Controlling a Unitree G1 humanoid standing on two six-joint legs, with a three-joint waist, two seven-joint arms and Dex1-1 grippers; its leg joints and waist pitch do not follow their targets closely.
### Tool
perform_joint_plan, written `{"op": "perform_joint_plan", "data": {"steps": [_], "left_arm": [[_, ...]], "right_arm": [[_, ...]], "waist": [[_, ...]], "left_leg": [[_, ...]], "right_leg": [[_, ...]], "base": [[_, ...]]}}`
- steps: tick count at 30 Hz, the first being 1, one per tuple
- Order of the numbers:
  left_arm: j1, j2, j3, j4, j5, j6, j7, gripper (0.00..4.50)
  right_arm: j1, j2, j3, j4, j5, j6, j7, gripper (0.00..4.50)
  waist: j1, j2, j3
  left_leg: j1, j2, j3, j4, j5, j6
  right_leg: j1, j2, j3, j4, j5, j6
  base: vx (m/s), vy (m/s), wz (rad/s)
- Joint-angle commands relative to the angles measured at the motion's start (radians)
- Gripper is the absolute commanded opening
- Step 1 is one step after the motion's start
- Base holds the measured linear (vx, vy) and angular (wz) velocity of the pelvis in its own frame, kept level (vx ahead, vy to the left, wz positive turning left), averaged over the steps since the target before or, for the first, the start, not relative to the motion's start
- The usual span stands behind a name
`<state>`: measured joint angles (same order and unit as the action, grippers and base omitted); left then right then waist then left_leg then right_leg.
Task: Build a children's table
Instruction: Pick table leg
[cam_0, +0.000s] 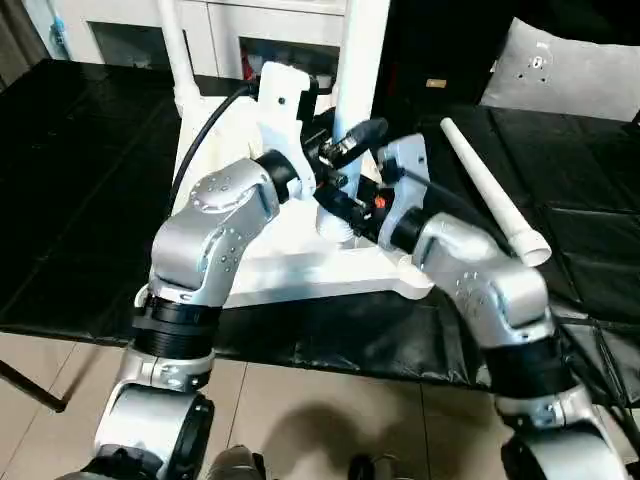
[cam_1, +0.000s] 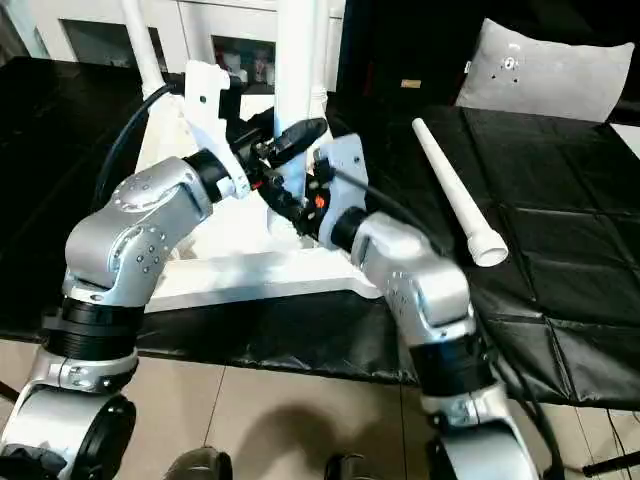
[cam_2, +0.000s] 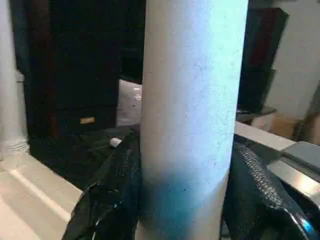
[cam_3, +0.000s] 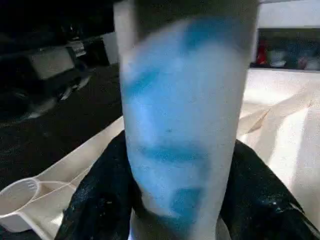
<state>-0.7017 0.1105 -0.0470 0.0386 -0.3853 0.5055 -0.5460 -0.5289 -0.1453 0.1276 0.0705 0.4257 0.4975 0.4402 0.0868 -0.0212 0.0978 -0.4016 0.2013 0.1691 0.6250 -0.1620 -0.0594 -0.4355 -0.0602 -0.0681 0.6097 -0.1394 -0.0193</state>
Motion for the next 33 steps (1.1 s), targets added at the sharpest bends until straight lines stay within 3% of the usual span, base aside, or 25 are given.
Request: {"op": "perform_joint_plan", "data": {"steps": [1, 5, 7, 10, 16, 20, 27, 29, 32, 33], "left_arm": [[0.039, -0.001, -0.027, 0.006, -0.048, -0.051, -0.118, 2.66], [0.065, 0.019, -0.041, 0.056, -0.029, -0.096, -0.167, 3.09], [0.065, 0.023, -0.040, 0.085, -0.012, -0.124, -0.175, 3.10], [0.080, 0.033, -0.030, 0.106, -0.030, -0.157, -0.240, 3.50], [0.109, 0.018, 0.019, 0.048, -0.188, -0.089, -0.347, 3.93], [0.123, 0.009, 0.036, 0.009, -0.272, -0.041, -0.384, 4.34], [0.104, -0.001, 0.132, 0.026, -0.332, -0.061, -0.351, 4.50], [0.081, 0.026, 0.178, 0.062, -0.298, -0.081, -0.275, 4.50], [0.066, 0.062, 0.167, 0.112, -0.223, -0.106, -0.233, 4.50], [0.043, 0.087, 0.147, 0.177, -0.135, -0.137, -0.176, 4.50]], "right_arm": [[0.025, -0.007, -0.037, 0.033, -0.002, -0.064, 0.021, 1.91], [0.057, -0.005, -0.036, 0.053, -0.006, -0.112, 0.056, 1.91], [0.066, -0.006, -0.035, 0.058, -0.015, -0.122, 0.059, 1.91], [0.080, -0.006, -0.034, 0.057, -0.016, -0.145, 0.084, 1.91], [0.094, -0.027, -0.014, 0.036, -0.001, -0.150, 0.161, 1.91], [0.089, -0.035, -0.018, 0.026, 0.011, -0.143, 0.178, 1.91], [0.066, -0.031, -0.114, 0.025, 0.095, -0.064, 0.151, 1.91], [0.066, -0.041, -0.157, 0.010, 0.133, -0.032, 0.142, 1.91], [0.079, -0.074, -0.142, -0.018, 0.131, -0.026, 0.184, 1.91], [0.089, -0.101, -0.121, -0.039, 0.124, -0.019, 0.219, 1.90]], "waist": [[-0.001, 0.001, -0.098], [-0.005, 0.009, -0.097], [-0.006, 0.006, -0.093], [-0.006, 0.010, -0.093], [-0.003, 0.009, -0.096], [-0.003, 0.011, -0.095], [-0.002, 0.010, -0.094], [-0.004, 0.010, -0.095], [-0.006, 0.011, -0.092], [-0.005, 0.011, -0.090]], "left_leg": [[0.019, 0.012, -0.002, -0.074, -0.226, -0.016], [0.024, 0.016, -0.005, -0.079, -0.247, -0.021], [0.027, 0.015, -0.005, -0.079, -0.276, -0.024], [0.027, 0.016, -0.007, -0.080, -0.282, -0.026], [0.024, 0.019, -0.004, -0.080, -0.257, -0.017], [0.028, 0.020, -0.004, -0.079, -0.273, -0.016], [0.033, 0.019, -0.005, -0.080, -0.292, -0.025], [0.032, 0.018, -0.006, -0.080, -0.291, -0.026], [0.034, 0.011, -0.005, -0.080, -0.299, -0.025], [0.033, 0.008, -0.006, -0.082, -0.296, -0.023]], "right_leg": [[0.062, -0.068, 0.039, -0.090, -0.388, -0.072], [0.060, -0.063, 0.038, -0.084, -0.366, -0.095], [0.059, -0.064, 0.037, -0.090, -0.408, -0.087], [0.060, -0.067, 0.038, -0.092, -0.430, -0.079], [0.064, -0.065, 0.041, -0.078, -0.339, -0.137], [0.064, -0.066, 0.040, -0.078, -0.355, -0.148], [0.062, -0.064, 0.038, -0.086, -0.414, -0.120], [0.064, -0.062, 0.036, -0.084, -0.399, -0.113], [0.066, -0.057, 0.034, -0.094, -0.453, -0.063], [0.067, -0.057, 0.032, -0.102, -0.494, -0.039]], "base": [[0.000, 0.000, 0.00], [0.000, 0.000, 0.00], [0.000, 0.000, 0.00], [0.000, 0.000, 0.00], [0.000, 0.000, 0.00], [0.000, 0.000, 0.00], [0.000, 0.000, 0.00], [0.000, 0.000, 0.00], [0.000, 0.000, 0.00], [0.000, 0.000, 0.00]]}}
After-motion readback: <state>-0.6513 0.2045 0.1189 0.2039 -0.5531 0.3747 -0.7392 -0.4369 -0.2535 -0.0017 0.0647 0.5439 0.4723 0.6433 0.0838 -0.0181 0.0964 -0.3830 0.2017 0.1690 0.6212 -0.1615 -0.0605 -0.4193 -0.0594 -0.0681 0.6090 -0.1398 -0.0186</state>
